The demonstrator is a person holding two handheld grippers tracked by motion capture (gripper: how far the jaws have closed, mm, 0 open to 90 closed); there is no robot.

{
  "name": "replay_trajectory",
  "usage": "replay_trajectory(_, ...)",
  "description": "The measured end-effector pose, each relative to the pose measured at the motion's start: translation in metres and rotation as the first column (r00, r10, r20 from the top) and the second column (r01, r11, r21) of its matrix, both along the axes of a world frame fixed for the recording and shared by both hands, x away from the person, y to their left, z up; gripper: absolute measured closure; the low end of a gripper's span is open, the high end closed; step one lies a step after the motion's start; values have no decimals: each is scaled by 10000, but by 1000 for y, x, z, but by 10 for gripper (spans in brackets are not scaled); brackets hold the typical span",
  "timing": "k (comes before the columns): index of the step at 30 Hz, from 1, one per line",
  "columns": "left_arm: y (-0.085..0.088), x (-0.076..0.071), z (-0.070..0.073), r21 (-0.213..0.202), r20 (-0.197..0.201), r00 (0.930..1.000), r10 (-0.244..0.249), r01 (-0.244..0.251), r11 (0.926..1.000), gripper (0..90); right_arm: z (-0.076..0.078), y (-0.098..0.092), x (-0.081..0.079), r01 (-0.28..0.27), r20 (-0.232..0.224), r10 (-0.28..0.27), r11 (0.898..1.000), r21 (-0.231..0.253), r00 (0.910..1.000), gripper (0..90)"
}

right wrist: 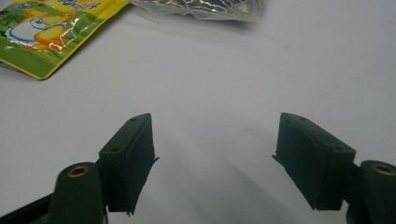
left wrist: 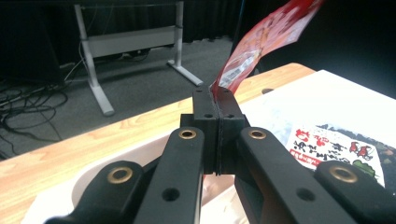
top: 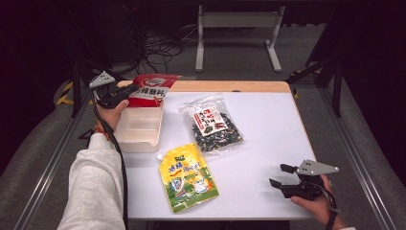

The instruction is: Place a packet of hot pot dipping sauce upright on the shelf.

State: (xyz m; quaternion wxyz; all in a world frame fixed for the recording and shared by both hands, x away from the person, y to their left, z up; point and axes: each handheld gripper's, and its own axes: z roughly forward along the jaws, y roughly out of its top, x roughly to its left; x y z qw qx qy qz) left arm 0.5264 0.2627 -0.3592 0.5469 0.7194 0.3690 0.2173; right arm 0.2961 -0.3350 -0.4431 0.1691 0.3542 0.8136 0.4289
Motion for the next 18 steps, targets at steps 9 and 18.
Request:
replay_trajectory(9, 2, -3, -2, 971, -311, 9960, 835, -801, 9920, 821, 2, 2, -2, -144, 101, 145, 9999, -71, 9998, 273)
replay_trajectory(18, -2, 0, -9, 2299, -942, 9904, 1011, -771, 9702, 872, 0, 2, 0, -73, 44, 74, 10000, -60, 10000, 272)
